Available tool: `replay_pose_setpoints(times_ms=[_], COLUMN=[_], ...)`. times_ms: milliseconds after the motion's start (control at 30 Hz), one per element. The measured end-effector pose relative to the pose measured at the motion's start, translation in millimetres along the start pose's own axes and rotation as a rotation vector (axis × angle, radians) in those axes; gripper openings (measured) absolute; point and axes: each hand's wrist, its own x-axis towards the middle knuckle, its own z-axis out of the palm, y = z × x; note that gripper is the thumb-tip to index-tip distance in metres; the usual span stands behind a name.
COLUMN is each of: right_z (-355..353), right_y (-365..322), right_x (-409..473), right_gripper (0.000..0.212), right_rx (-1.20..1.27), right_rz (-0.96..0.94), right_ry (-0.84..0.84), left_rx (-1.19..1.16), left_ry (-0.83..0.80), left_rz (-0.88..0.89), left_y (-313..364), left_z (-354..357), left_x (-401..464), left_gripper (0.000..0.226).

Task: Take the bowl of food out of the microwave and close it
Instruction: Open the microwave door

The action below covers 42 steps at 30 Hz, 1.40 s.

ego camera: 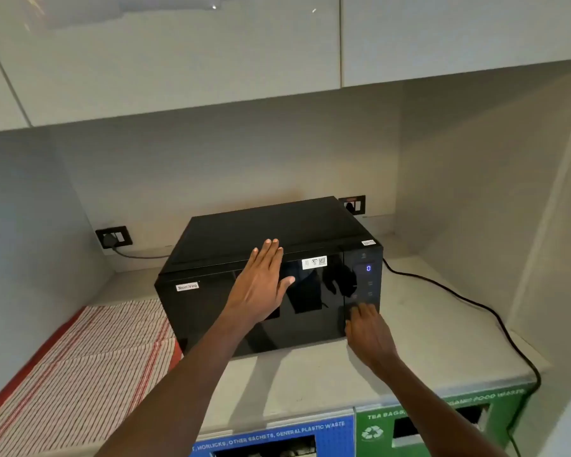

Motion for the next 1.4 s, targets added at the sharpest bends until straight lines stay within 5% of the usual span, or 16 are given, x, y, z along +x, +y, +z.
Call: replay_pose_setpoints(times_ms=[267, 700, 1033, 1400], right_z=[48, 99, 104, 99], right_y=[20, 25, 26, 38], right_x=[-5, 3, 12, 10], right_gripper=[0.03, 0.022, 0.025, 0.024], right_rx=[0.017, 0.067, 0.252, 0.298], right_rz=[0.018, -0.004, -0.085, -0.158], right_ry=[-0.236, -0.376, -0.356, -0.385], left_rx=[0.012, -0.049, -0.158, -0.186], left_ry=[-0.022, -0.023, 0.163, 0.125], left_rz=[-0.015, -0.129, -0.216, -0.233], left_y=[25, 27, 36, 40], left_z=[12, 32, 37, 30], left_x=[23, 36, 38, 33], left_gripper=[0.072, 0.067, 0.048, 0.046])
